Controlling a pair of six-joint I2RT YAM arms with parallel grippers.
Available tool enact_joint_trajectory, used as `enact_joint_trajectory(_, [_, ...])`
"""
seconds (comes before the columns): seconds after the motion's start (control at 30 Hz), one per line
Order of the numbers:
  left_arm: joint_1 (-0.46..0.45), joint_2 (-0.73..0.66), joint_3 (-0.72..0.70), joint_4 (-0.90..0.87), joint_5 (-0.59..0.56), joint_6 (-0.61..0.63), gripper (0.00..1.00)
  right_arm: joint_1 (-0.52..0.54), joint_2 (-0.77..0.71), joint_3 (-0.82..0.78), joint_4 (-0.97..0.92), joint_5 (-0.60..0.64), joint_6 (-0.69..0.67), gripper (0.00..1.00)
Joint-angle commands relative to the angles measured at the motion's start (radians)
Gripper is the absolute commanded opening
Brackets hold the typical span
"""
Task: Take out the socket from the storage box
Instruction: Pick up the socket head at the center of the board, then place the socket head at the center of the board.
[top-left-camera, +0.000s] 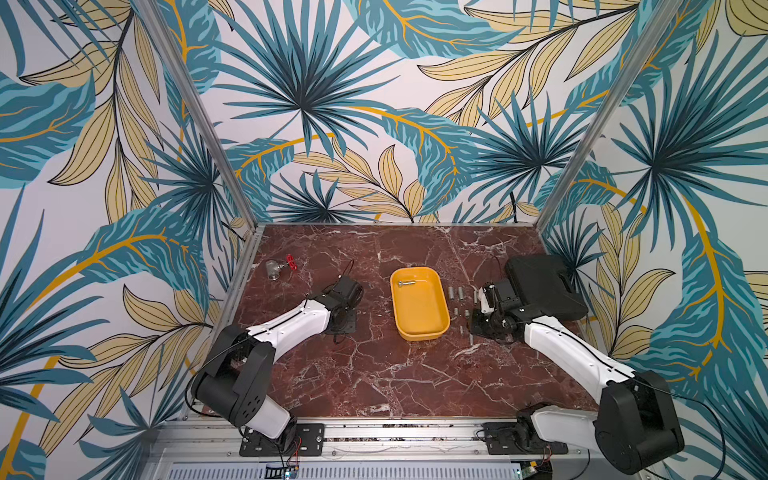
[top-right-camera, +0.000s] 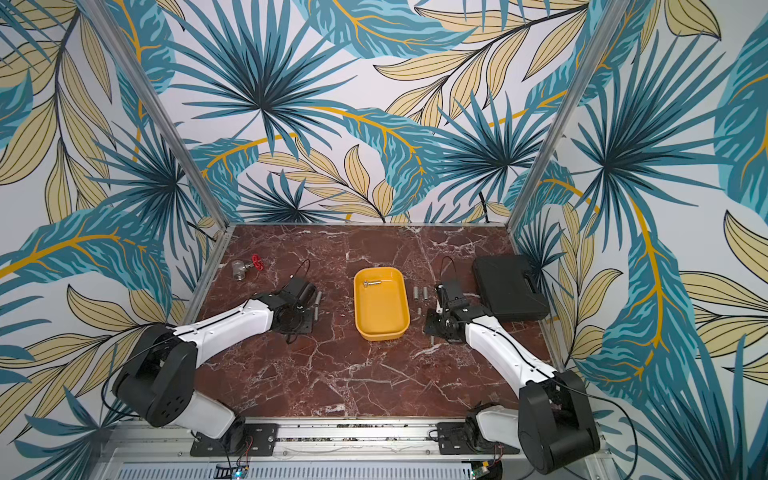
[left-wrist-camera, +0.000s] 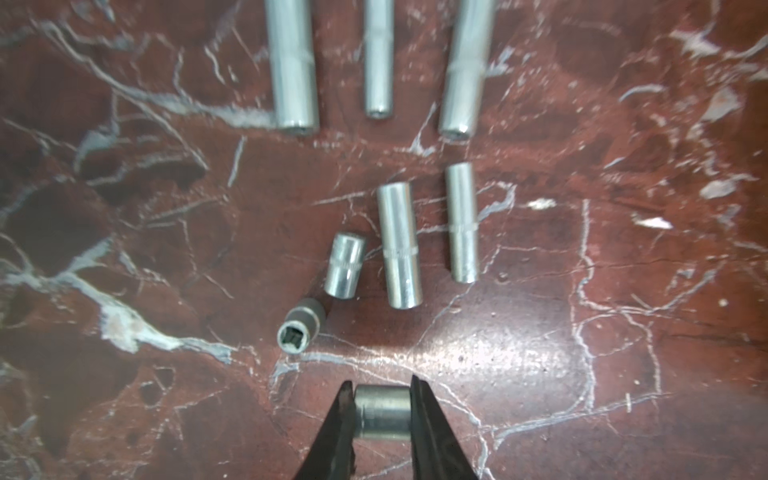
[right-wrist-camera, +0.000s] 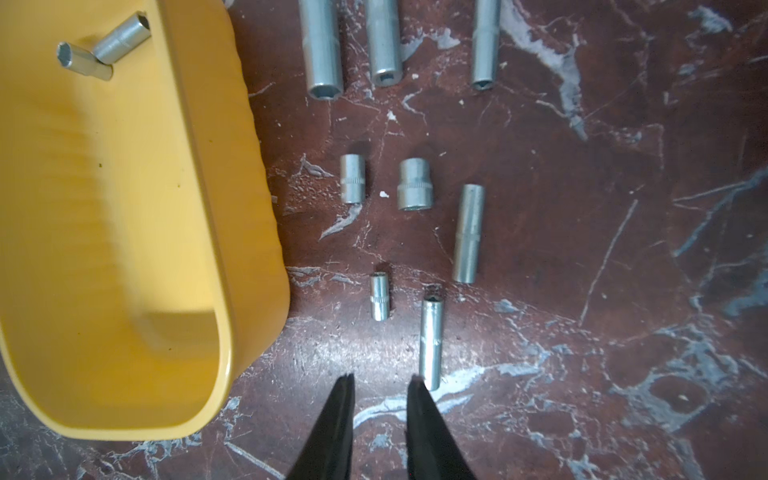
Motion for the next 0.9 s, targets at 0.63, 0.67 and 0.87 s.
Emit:
enact_joint_trajectory(0.63, [0.178, 0.26, 0.254, 0.041, 0.108, 0.134, 0.26, -0.004, -0.01, -0.028, 0.0, -0.013, 0.007, 0.25])
enact_joint_trajectory(0.67, [0.183, 0.266, 0.254, 0.043, 0.108, 0.134, 0.26, -0.004, -0.011, -0.028, 0.001, -0.012, 0.006, 0.25])
enact_joint_trajectory(0.87, [0.188, 0.294, 0.255, 0.058, 0.143, 0.132, 0.29, -0.004, -0.006, -0.023, 0.004, -0.016, 0.01, 0.25])
